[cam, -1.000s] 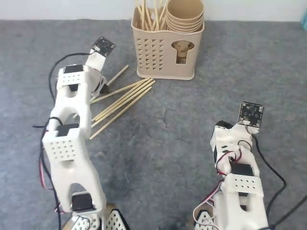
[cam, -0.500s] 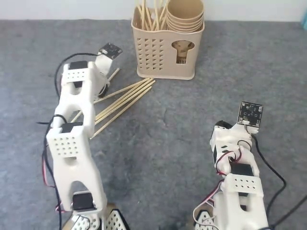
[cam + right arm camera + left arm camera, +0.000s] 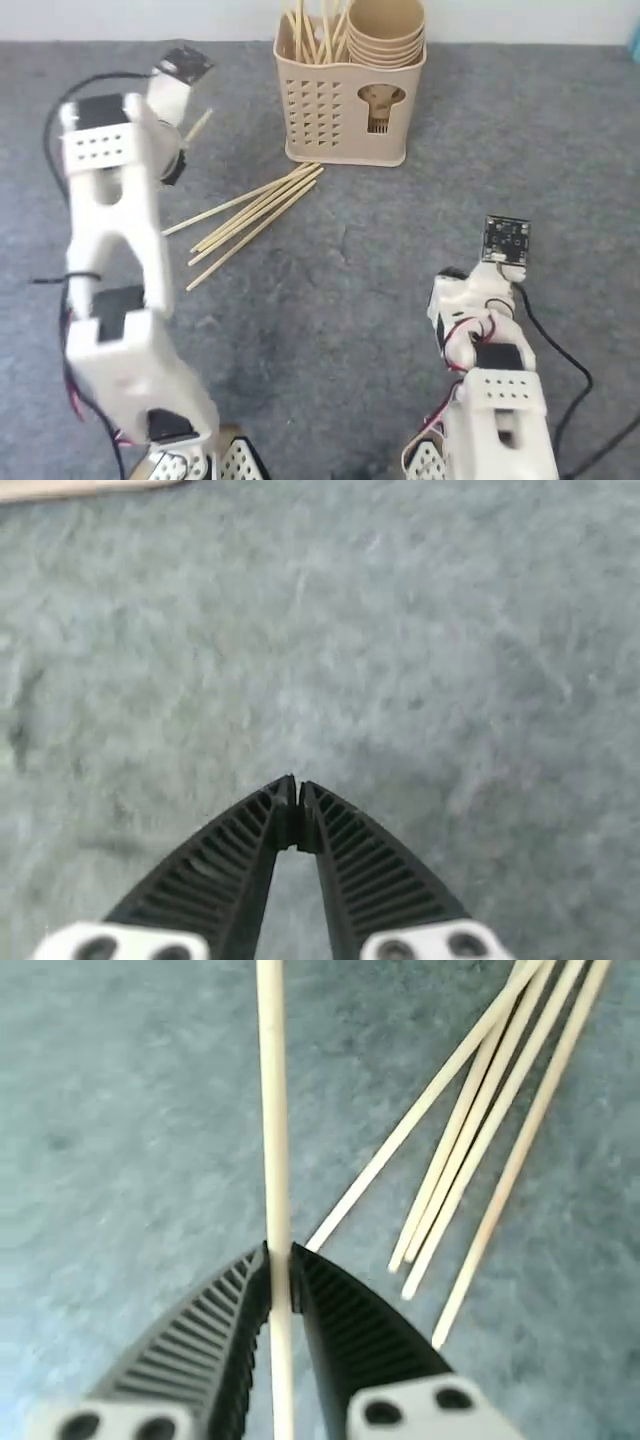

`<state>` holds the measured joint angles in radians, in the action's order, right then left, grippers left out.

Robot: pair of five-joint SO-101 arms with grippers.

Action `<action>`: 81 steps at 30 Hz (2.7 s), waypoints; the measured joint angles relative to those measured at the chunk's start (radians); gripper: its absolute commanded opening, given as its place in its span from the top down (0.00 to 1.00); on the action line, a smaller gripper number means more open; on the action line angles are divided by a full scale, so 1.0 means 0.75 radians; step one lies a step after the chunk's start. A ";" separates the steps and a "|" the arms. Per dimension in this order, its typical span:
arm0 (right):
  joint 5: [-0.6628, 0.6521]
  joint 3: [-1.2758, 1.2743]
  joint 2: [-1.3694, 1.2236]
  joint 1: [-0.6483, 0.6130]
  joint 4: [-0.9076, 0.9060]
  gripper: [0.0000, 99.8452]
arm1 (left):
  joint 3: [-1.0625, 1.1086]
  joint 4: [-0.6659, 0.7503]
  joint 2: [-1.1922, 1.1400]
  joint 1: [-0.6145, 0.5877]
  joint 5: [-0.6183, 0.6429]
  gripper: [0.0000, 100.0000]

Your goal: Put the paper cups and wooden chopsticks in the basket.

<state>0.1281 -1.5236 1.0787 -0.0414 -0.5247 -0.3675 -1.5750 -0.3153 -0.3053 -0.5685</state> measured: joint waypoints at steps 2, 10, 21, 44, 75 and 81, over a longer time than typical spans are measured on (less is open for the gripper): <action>0.000 0.000 0.084 -0.041 -0.098 0.99 | 0.076 -0.004 0.121 -0.035 0.000 0.99; -0.055 0.008 0.436 -0.325 -0.368 0.99 | 0.505 0.119 0.628 -0.266 0.000 0.99; 0.147 0.215 0.344 -0.540 -0.158 0.99 | 1.211 0.383 1.287 -0.679 0.000 0.99; 0.716 1.551 -1.718 -0.728 0.131 0.88 | 2.432 1.166 2.160 -0.665 1.021 0.99; 0.867 2.516 -2.437 -0.724 -0.444 0.91 | 2.703 1.221 2.823 -0.630 1.170 0.99; 0.867 2.868 -2.625 -0.724 -0.753 0.98 | 2.703 1.221 2.823 -0.630 1.170 0.99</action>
<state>0.7787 0.6276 -0.8899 -0.5846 -1.0894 1.6594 -0.6590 1.8021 -0.7779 0.3092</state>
